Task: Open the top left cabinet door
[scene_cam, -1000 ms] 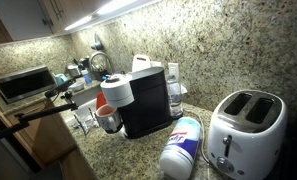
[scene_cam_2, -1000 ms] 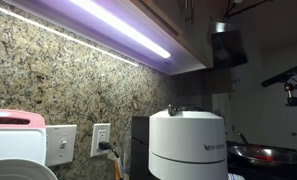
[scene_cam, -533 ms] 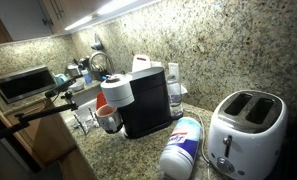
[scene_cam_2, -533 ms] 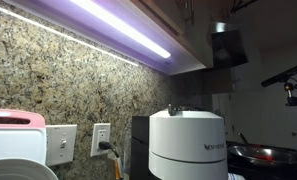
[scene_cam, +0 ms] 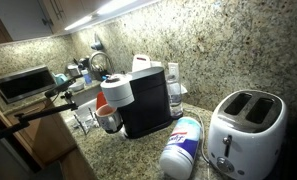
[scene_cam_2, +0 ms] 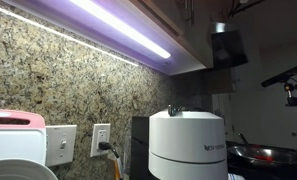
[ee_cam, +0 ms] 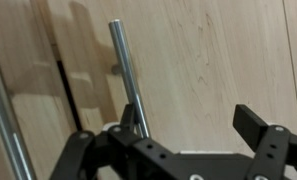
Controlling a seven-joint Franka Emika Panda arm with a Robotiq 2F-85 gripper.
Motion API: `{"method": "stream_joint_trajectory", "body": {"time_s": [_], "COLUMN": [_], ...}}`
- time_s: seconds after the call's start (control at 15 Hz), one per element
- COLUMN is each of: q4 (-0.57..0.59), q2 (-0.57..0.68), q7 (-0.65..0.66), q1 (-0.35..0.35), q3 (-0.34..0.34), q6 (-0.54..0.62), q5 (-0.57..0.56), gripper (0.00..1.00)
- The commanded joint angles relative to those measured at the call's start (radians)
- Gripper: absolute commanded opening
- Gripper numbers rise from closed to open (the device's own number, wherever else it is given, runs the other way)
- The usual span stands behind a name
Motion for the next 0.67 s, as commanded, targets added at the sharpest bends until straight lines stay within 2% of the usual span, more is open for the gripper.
{"method": "stream_joint_trajectory", "body": {"time_s": [0.0,0.2,0.6], "q4": [0.001,-0.002,-0.013], "q2": [-0.013,0.007,-0.001], "q7": [-0.052,-0.045,-0.024], "q1": [0.089,0.129,0.213], "q3": [-0.038,-0.06,-0.122], "q6": [0.057,0.153,0.206], "q5": [0.012,-0.006,-0.083], "gripper": [1.0,1.0,1.0]}}
